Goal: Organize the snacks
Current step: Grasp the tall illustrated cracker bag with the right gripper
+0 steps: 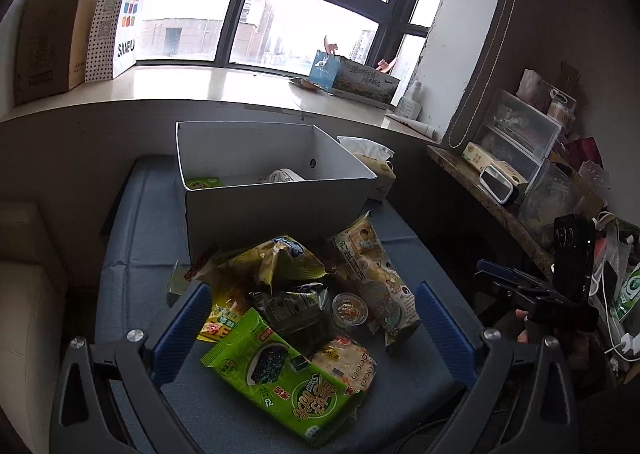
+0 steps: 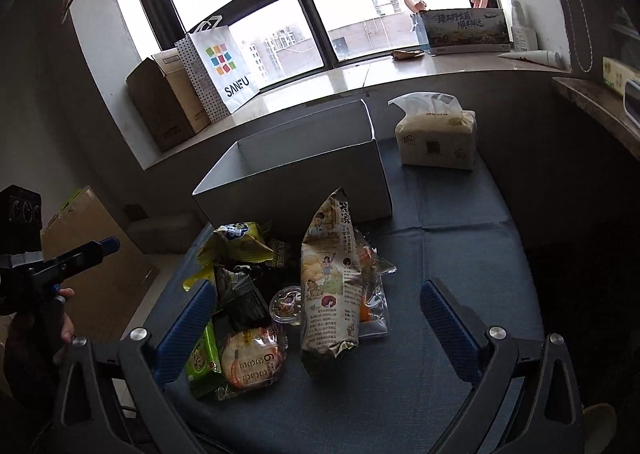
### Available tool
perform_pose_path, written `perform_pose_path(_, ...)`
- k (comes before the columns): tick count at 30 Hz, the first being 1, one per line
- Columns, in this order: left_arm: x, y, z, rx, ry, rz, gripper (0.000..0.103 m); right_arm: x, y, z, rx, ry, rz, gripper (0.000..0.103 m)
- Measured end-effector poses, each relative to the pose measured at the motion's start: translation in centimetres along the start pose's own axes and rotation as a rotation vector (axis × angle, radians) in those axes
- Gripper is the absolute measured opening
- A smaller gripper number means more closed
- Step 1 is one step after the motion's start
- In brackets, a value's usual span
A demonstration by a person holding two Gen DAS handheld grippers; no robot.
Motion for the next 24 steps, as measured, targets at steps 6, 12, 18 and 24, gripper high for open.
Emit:
perform_pose_path(6, -1.0, -0.2, 0.3, -0.042, 0.021, -0.044, 0.103, -2.1, 0.1, 1.3, 0.024, 0.042, -0.001, 0.103)
perform_pose_path(12, -1.7, -0.3, 0.9, -0.050, 0.043, -0.040, 0.103, -6.9, 0.7, 1.5, 0.107, 0.140, 0.049, 0.103)
perform_pose_path(18, -1.6, 0.2, 0.9, -0.027, 0.039, -0.022, 0.103, -10.9, -0.8, 0.9, 0.064, 0.220, 0.060, 0.103)
perform_pose_path(24, -1.9, 1.0, 1.1, -0.010, 0.050, -0.043, 0.103, -13.4, -1.8, 1.8, 0.021, 0.290, 0.039, 0.100)
Point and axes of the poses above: each gripper's, at about its wrist camera, not at the fingertips, and x roughly against the way its jaws point, y to its left, z to its underside, the point moved 7 cm from there along -x, roughly the way its jaws point, and after that the axes turned 7 degrees about -z, right-handed, at the moved point
